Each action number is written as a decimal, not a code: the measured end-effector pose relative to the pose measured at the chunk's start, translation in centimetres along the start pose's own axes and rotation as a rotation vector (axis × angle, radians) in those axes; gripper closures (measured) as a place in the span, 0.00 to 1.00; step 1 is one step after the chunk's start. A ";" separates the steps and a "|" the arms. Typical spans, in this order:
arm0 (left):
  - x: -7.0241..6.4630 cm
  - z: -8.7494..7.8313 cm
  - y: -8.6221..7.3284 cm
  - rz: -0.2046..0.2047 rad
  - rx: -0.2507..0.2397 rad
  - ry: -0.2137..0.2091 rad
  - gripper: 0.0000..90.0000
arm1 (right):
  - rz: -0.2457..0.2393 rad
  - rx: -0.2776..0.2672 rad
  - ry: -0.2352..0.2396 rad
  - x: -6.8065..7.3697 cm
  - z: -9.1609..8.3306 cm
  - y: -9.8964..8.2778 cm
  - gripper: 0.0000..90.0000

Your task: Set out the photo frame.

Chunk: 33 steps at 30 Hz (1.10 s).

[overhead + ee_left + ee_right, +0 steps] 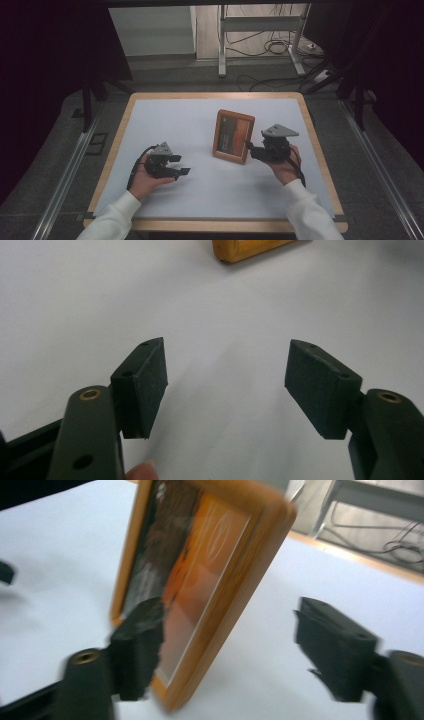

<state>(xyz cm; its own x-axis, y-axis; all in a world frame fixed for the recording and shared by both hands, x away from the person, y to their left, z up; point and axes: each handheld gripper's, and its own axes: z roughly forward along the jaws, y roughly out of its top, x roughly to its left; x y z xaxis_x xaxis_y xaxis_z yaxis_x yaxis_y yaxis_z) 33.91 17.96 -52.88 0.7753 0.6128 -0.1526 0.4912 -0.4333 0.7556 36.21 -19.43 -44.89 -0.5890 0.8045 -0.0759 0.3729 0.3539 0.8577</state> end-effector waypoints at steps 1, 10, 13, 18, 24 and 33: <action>0.0 0.0 0.0 0.000 0.000 0.000 0.36 | 0.012 0.003 0.013 0.1 -0.2 -0.4 0.42; -0.1 0.0 0.0 -0.002 0.002 0.000 0.36 | -0.032 0.073 0.106 1.5 0.0 -3.1 0.91; -0.1 0.0 0.0 0.002 0.003 -0.001 0.36 | -0.069 0.104 0.127 2.0 0.5 -3.4 0.99; -0.1 0.0 0.0 0.003 0.003 -0.002 0.36 | -0.096 0.139 0.146 2.8 1.7 -3.7 0.99; -0.2 0.0 0.0 0.004 0.003 -0.002 0.36 | -0.111 0.184 0.150 3.3 3.6 -4.2 0.99; -0.2 0.1 0.0 0.007 0.005 -0.003 0.36 | -0.111 0.217 0.134 2.9 4.9 -4.6 1.00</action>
<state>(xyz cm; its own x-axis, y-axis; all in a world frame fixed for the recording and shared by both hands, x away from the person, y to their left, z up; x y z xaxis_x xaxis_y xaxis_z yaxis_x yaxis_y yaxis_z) 33.80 17.84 -52.93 0.7800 0.6077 -0.1494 0.4879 -0.4411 0.7532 36.30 -16.42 -51.52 -0.7195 0.6895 -0.0831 0.4366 0.5421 0.7180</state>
